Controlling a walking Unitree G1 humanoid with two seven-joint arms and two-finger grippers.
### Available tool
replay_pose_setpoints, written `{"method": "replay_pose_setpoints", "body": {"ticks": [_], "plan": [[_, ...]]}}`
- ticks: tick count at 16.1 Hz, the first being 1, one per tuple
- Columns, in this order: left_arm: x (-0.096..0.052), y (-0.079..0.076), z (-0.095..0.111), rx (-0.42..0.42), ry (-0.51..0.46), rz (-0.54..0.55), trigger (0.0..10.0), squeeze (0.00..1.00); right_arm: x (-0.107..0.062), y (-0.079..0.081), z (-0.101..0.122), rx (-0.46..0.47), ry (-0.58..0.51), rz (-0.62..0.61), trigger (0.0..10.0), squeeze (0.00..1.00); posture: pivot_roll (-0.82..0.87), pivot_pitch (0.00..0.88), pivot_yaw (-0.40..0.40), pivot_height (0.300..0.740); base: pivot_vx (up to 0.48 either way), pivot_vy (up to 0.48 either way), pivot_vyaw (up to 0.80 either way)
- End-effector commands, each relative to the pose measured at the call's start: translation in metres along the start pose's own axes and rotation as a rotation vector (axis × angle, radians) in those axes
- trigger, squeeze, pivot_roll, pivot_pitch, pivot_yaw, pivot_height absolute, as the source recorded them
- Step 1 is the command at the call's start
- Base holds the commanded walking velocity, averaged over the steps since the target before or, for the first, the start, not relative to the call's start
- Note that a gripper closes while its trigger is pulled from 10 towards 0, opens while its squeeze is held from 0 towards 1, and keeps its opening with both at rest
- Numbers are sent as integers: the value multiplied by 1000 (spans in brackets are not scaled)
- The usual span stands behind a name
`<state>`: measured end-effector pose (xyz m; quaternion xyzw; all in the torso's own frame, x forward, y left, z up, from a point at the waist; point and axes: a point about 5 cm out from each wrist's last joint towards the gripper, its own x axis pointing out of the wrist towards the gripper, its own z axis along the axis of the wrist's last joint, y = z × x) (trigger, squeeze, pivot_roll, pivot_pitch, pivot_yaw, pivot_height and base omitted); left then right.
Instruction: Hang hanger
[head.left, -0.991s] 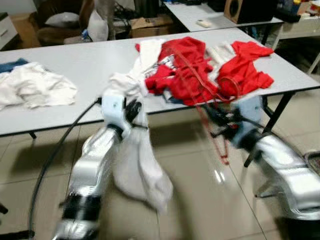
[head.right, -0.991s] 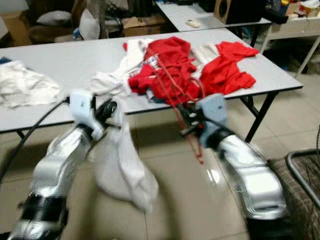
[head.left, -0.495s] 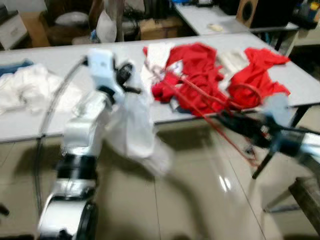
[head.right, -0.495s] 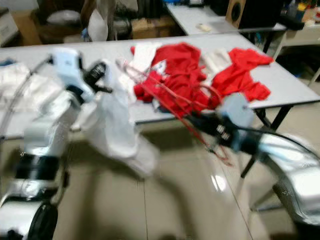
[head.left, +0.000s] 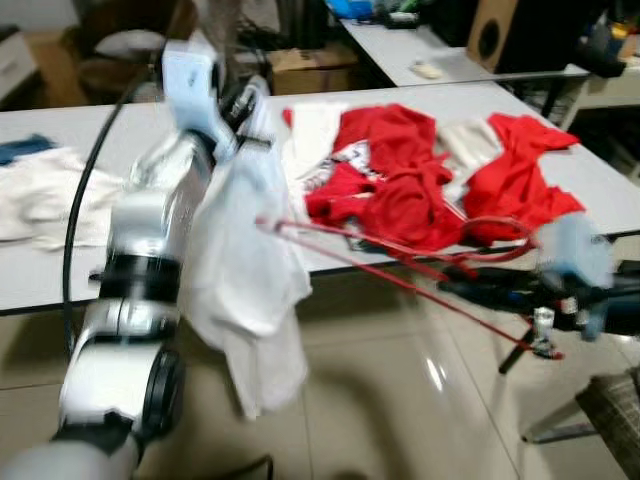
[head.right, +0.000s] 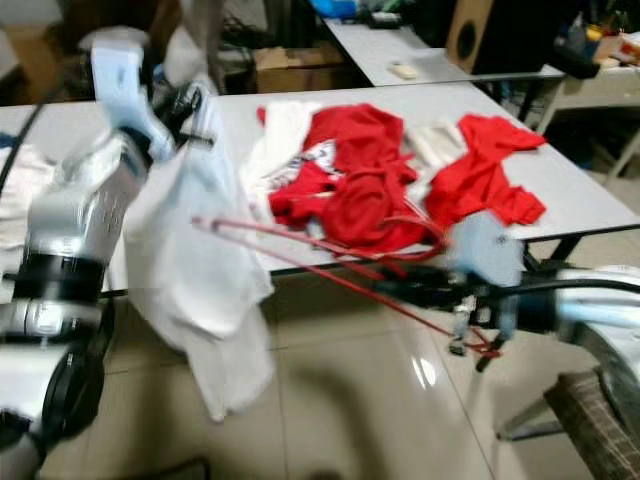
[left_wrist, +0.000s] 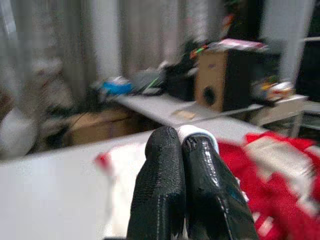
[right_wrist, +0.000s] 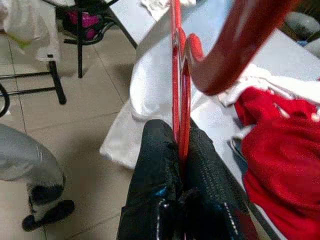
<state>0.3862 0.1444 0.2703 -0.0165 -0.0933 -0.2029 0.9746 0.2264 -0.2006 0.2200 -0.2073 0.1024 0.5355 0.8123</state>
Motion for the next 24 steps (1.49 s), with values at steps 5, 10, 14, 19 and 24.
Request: {"method": "replay_pose_setpoints", "body": {"ticks": [5,10,14,19,24], "plan": [[7,-17,41,54,-111,-133,10000,0,34,-26,2,-107,26,8,10000,0,-136,0,57,740,411,0,0],[2,-28,68,79,-178,-217,10000,0,57,-50,8,-166,54,-7,10000,0,-127,0,52,740,411,0,0],[-8,-40,89,88,-225,-289,10000,0,66,-66,17,-232,73,17,10000,0,-118,0,39,740,412,0,0],[-27,-63,108,57,-277,-427,10000,0,73,-79,27,-293,80,45,10000,0,-114,0,30,740,237,0,0],[-39,-78,113,34,-289,-562,10000,0,65,-170,98,-480,29,-641,10000,0,-107,0,15,740,0,0,0]]}}
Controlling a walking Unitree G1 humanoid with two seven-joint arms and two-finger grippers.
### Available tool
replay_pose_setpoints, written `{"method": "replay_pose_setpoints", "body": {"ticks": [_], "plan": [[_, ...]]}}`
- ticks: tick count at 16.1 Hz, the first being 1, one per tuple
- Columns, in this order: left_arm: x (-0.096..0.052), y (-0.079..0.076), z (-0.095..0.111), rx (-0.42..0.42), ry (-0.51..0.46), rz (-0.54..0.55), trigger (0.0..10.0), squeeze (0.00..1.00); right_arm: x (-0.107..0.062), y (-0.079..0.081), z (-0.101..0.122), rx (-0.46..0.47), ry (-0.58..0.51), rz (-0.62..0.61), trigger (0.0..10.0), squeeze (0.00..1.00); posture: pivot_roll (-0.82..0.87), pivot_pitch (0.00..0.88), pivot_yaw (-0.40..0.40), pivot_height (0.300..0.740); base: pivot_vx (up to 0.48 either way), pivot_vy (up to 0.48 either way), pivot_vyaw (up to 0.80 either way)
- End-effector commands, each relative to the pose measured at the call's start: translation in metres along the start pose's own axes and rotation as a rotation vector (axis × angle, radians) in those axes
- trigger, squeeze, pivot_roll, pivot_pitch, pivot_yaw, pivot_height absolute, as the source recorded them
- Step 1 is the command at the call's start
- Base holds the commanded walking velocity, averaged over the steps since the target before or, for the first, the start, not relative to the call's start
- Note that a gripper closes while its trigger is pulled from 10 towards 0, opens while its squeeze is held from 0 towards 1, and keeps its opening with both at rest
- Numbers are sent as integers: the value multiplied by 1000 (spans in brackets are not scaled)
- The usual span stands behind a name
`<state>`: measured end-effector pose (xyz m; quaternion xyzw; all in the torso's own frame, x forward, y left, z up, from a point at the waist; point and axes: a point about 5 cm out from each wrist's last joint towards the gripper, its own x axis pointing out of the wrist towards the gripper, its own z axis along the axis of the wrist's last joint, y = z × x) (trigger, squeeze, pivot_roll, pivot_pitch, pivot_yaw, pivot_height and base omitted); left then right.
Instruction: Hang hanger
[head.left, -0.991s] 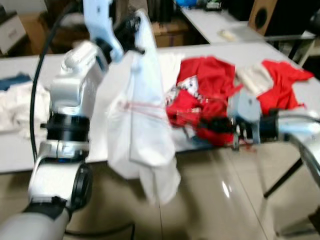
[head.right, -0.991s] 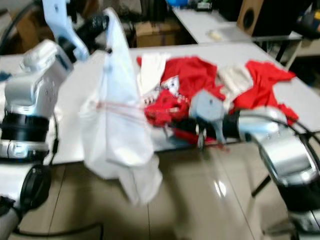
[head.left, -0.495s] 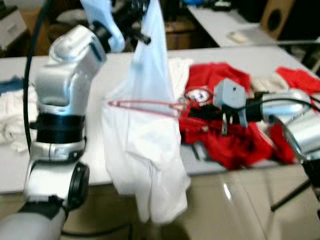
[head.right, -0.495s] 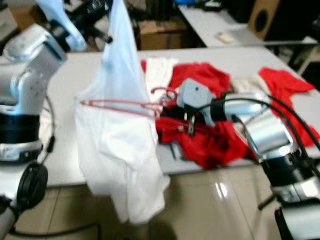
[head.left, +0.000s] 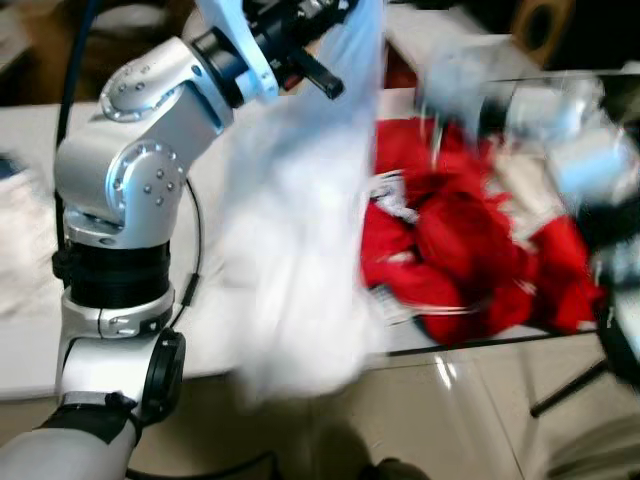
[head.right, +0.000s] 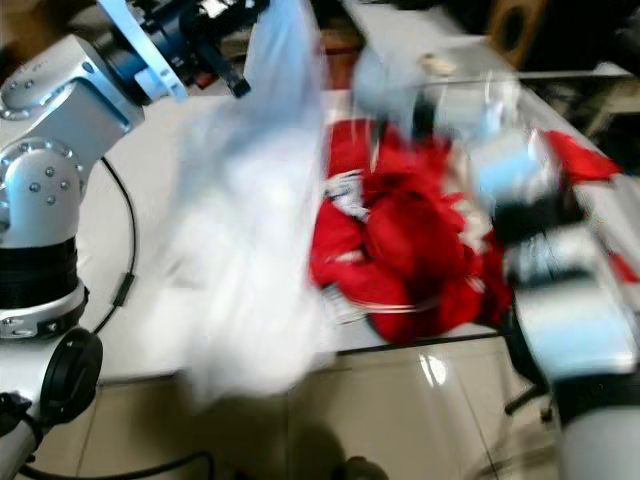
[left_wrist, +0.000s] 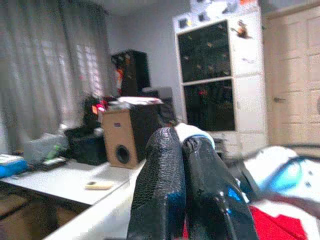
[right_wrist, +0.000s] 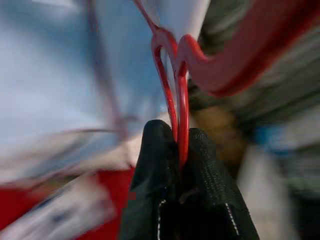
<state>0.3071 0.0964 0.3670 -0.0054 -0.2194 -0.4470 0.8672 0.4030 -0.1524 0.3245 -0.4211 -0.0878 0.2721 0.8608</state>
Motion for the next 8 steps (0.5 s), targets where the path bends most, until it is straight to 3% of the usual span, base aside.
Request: {"method": "replay_pose_setpoints", "body": {"ticks": [1,2,3,5,8], "plan": [[-3,-5,9,11,-31,-31,10000,0,-8,-35,23,14,-126,-215,10000,0,-103,0,7,740,0,0,0],[-6,-6,10,9,-34,-28,10000,0,-13,-53,47,20,-257,-297,10000,0,-100,0,-1,740,0,0,0],[-7,-5,10,7,-32,-18,10000,0,-11,-52,52,11,-276,-254,10000,0,-98,0,-7,740,0,0,0],[-10,-4,8,-1,-24,13,10000,0,1,-30,36,-20,-213,-127,10000,0,-94,0,-24,740,0,0,0],[-14,-5,-20,-59,49,82,10000,0,10,32,-21,-23,-88,83,10000,0,-91,0,-27,740,0,0,0]]}}
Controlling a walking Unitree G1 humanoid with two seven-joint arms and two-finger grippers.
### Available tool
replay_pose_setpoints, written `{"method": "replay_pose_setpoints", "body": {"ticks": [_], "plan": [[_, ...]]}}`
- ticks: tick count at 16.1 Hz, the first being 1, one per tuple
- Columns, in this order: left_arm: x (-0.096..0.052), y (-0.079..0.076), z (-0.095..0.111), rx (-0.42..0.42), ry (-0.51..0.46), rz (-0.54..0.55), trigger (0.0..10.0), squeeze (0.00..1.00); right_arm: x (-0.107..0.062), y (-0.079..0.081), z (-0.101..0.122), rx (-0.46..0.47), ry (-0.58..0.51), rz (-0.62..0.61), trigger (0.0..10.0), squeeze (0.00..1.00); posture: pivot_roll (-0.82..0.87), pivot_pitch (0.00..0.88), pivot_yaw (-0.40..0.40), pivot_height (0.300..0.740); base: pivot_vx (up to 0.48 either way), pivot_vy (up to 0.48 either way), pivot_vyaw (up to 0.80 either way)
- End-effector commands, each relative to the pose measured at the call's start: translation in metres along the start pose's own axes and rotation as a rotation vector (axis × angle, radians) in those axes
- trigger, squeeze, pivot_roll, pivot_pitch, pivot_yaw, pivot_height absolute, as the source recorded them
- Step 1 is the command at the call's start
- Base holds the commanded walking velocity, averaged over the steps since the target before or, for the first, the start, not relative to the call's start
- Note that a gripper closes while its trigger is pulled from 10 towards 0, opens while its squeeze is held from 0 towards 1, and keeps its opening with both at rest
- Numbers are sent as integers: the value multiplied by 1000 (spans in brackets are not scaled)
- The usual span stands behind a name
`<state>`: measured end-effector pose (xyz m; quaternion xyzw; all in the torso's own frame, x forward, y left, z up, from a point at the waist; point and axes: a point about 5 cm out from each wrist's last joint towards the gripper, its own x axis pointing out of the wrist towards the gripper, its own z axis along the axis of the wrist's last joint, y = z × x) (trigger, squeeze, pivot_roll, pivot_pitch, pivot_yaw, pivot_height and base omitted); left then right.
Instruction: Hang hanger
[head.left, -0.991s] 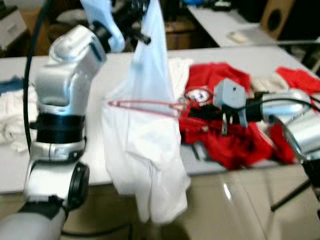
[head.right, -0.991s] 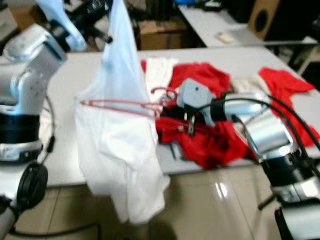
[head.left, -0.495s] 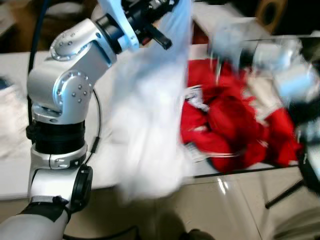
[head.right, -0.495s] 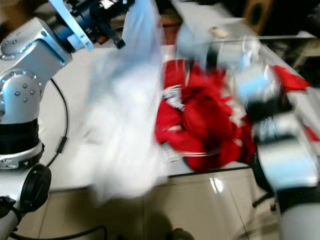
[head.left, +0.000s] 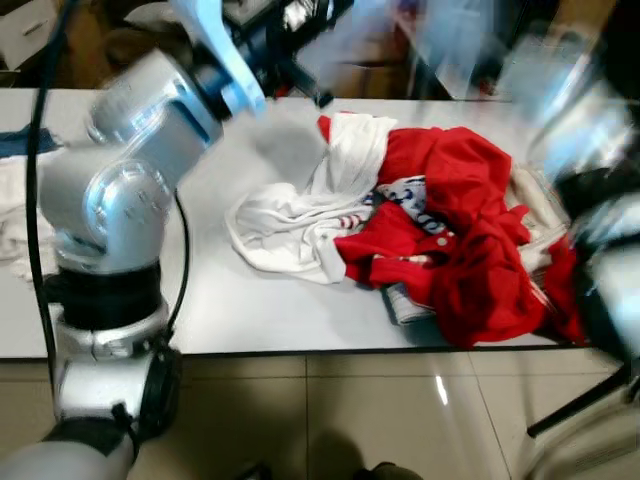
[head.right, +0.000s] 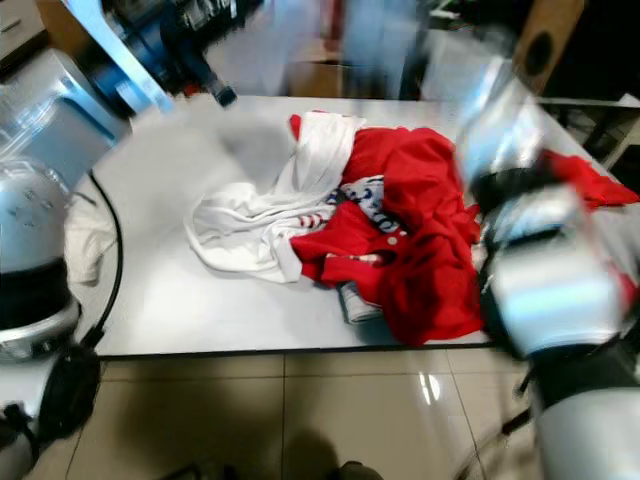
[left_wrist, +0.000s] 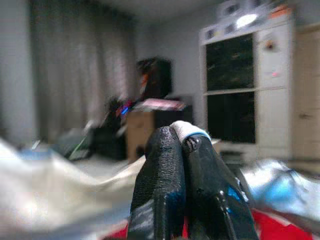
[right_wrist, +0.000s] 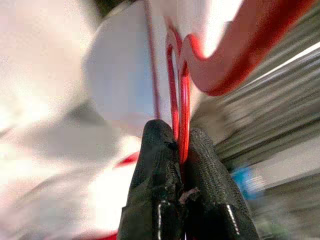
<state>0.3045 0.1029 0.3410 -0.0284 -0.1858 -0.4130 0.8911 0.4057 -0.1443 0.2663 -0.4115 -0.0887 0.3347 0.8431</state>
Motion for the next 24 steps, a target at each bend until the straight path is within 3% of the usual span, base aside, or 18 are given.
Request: {"method": "replay_pose_setpoints", "body": {"ticks": [1,3,5,7,9,11,13,17,19,21,23,24], "plan": [[0,-5,-25,-11,104,16,10000,0,-7,6,-9,-23,1,49,10000,0,-97,0,-16,740,0,0,0],[-1,-7,-53,-44,195,38,10000,0,-17,32,-29,-5,14,171,10000,0,-111,0,7,740,0,0,0],[-1,-4,-79,-3,294,56,10000,0,-31,53,-49,-38,50,255,10000,0,-120,0,27,740,0,0,0],[1,4,-88,40,330,83,10000,0,-37,56,-55,-52,61,264,10000,0,-126,0,42,740,0,0,0],[6,17,-88,112,333,132,10000,0,-43,51,-54,-44,43,251,10000,0,-126,0,46,740,0,0,0],[19,49,-73,189,277,282,10000,0,-54,44,-44,-20,-37,302,10000,0,-122,0,46,740,0,0,0],[20,69,-74,282,320,354,10000,0,-65,35,-36,-26,-73,357,10000,0,-122,0,52,740,0,0,0],[13,97,-86,342,364,478,10000,0,-100,4,-15,-22,-56,508,10000,0,-130,0,61,740,0,0,0],[9,95,-103,330,408,430,10000,0,-116,-10,-1,8,-103,500,10000,0,-129,0,62,740,0,0,0],[1,82,-130,272,459,278,10000,0,-132,-28,10,75,-160,456,10000,0,-130,0,62,740,0,0,0],[-10,73,-153,233,503,199,10000,0,-148,-40,17,127,-225,409,10000,0,-130,0,65,740,0,0,0],[-19,64,-168,164,519,144,10000,0,-157,-47,14,156,-222,357,10000,0,-132,0,66,740,0,0,0]]}}
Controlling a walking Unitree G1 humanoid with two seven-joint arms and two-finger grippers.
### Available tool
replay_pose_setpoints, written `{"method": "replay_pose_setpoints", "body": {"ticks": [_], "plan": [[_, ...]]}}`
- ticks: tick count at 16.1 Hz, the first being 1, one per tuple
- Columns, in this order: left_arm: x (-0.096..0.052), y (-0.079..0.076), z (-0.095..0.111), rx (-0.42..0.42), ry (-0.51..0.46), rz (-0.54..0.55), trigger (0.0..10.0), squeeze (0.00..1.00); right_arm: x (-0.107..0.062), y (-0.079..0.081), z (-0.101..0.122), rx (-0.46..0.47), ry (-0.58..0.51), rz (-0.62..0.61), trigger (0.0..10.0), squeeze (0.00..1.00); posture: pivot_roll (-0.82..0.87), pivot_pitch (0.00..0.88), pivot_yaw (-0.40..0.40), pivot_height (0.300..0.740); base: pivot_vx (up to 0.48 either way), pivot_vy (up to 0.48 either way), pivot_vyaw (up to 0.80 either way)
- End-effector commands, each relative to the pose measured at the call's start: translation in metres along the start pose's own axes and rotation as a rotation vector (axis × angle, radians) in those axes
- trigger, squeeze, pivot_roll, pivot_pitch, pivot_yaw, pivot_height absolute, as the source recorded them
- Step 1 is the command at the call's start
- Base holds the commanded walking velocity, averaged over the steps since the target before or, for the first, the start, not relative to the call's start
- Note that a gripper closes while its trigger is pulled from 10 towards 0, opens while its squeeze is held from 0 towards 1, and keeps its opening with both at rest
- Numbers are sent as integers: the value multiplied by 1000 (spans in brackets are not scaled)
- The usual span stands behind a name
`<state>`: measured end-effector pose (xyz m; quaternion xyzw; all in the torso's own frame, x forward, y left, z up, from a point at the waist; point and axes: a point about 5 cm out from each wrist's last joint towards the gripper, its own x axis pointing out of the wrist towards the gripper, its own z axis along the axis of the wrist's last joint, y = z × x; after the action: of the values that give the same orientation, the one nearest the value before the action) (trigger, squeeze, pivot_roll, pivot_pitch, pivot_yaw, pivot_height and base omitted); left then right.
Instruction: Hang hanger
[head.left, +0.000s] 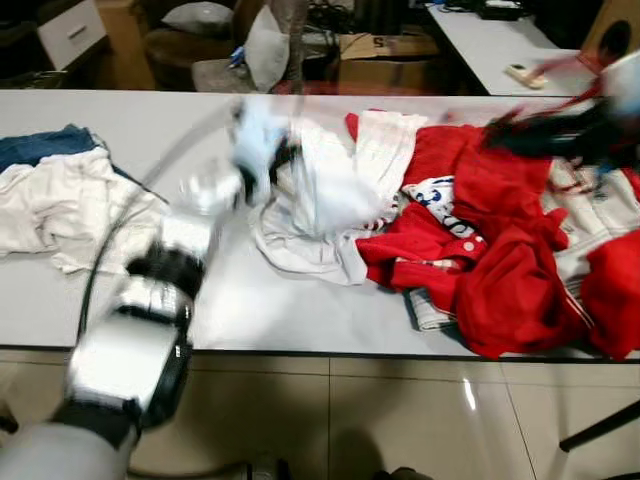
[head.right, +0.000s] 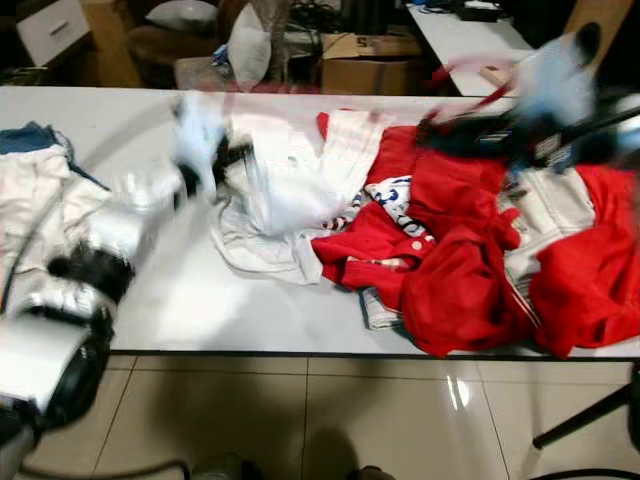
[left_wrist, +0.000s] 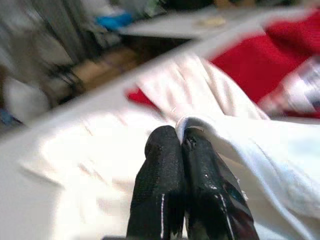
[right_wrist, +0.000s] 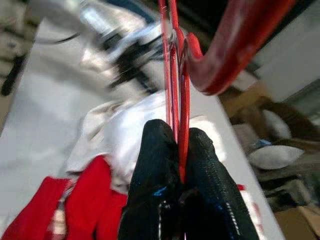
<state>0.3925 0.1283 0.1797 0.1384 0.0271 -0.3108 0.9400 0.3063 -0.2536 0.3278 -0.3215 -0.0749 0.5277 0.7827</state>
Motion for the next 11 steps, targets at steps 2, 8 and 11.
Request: {"method": "replay_pose_setpoints", "body": {"ticks": [2,8,11], "plan": [[-4,-21,-6,-61,-50,-182,10000,0,-7,-2,-5,26,6,-132,10000,0,-133,0,67,740,0,0,0],[-46,-83,-9,277,-61,-523,10000,1000,25,7,-43,242,57,-600,10000,0,-119,0,68,740,0,0,0],[-64,-83,1,247,-75,-503,10000,1000,37,15,-43,314,63,-729,10000,0,-114,0,70,740,0,0,0]]}}
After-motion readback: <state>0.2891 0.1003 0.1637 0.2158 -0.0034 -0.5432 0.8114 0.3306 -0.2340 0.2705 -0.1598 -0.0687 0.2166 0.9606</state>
